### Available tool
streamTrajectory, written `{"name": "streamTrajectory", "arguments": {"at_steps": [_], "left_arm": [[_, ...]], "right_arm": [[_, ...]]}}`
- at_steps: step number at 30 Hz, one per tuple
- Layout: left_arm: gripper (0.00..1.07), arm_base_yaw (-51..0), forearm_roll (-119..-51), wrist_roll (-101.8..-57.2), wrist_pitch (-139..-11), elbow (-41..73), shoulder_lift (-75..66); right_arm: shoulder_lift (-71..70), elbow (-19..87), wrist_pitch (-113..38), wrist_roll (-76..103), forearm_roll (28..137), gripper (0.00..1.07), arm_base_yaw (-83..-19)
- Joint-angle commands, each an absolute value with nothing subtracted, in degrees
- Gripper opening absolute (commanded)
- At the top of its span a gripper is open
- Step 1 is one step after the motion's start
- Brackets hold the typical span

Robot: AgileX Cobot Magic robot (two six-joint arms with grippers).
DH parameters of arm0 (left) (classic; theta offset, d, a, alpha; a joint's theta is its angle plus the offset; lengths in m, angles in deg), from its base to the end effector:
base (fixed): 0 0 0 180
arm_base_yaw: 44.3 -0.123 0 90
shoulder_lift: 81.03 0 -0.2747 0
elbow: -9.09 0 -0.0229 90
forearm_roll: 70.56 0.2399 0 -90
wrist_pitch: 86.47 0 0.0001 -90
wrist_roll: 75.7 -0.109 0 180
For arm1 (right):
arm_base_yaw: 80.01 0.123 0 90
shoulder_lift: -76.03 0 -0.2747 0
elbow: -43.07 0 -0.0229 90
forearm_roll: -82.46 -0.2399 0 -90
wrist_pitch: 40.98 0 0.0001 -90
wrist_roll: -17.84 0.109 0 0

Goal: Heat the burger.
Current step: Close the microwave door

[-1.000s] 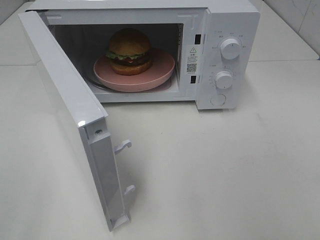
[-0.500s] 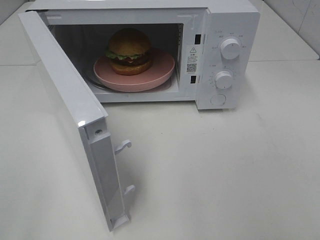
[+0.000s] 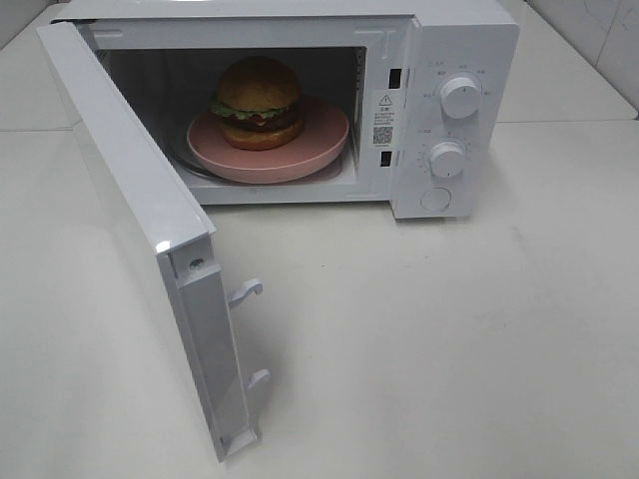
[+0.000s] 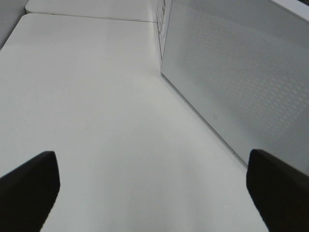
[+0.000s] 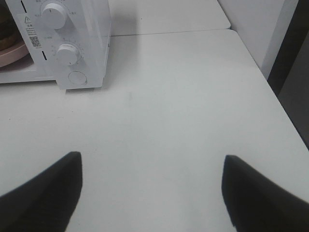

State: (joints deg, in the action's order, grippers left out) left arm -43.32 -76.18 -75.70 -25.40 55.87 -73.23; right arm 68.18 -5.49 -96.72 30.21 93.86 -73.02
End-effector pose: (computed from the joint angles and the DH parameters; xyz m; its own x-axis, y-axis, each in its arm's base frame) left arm 0.0079 -0.0095 0.2711 -0.4350 -0.0399 -0.8996 0.0738 0.9941 -0.0798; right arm 0.0170 -0.0159 0.2726 -0.3606 0.0579 -0.9309 0.0681 0.9970 0.0356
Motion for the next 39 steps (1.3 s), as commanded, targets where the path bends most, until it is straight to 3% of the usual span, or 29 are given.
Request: {"name": "streamTrajectory", "arguments": {"at_steps": [1,6,9,11,12,14,15,16,17,18,19,20,21,22,31,39], "left_arm": [[0.98,-43.27,-76.47,-75.70,-32.73,53.92,-73.58],[0.97,-43.27,-75.89,-75.70,-39.32,53.87,-73.58],[0.91,-43.27,-74.58,-75.70,-42.30,54.04,-73.58],[0.79,-43.27,-74.23,-75.70,-45.05,54.78,-73.58],[0.79,-43.27,-74.23,-75.70,-45.05,54.78,-73.58],[0.59,-43.27,-74.35,-75.70,-47.91,56.27,-73.58],[0.59,-43.27,-74.35,-75.70,-47.91,56.27,-73.58],[0.43,-43.27,-74.40,-75.70,-49.98,57.36,-73.58],[0.36,-43.27,-74.40,-75.70,-50.95,57.88,-73.58],[0.36,-43.27,-74.40,-75.70,-50.95,57.88,-73.58],[0.19,-43.27,-74.40,-75.70,-53.07,59.14,-73.58],[0.19,-43.27,-74.40,-75.70,-53.07,59.14,-73.58],[0.05,-43.27,-74.40,-75.70,-55.02,60.63,-73.58],[0.00,-43.27,-74.46,-75.70,-55.99,61.37,-73.58],[0.00,-43.27,-74.46,-75.70,-63.44,67.90,-71.46],[0.00,-43.27,-74.40,-75.70,-80.86,73.18,-58.57]], "right_arm": [[69.67,-5.61,-96.32,30.90,94.09,0.76,-73.30],[69.67,-5.61,-96.32,30.90,94.09,0.76,-73.30],[69.67,-5.61,-96.32,30.90,94.09,0.76,-73.30],[69.67,-5.61,-96.32,30.90,94.09,0.76,-73.30],[69.67,-5.61,-96.32,30.90,94.09,0.76,-73.30],[69.67,-5.61,-96.32,30.90,94.09,0.76,-73.30],[69.67,-5.61,-96.32,30.90,94.09,0.76,-73.30],[69.67,-5.61,-96.32,30.90,94.09,0.76,-73.30],[69.67,-5.61,-96.32,30.96,94.09,0.76,-73.30],[69.67,-5.61,-96.32,30.96,94.09,0.76,-73.30],[69.67,-5.61,-96.32,30.96,94.09,0.76,-73.30],[69.67,-5.61,-96.32,30.96,94.09,0.76,-73.30],[69.67,-5.61,-96.32,30.96,94.09,0.76,-73.30],[69.67,-5.61,-96.32,30.96,94.09,0.76,-73.30],[69.67,-5.61,-96.32,30.96,94.09,0.76,-73.30],[69.67,-5.61,-96.32,30.96,94.09,0.76,-73.30]]}}
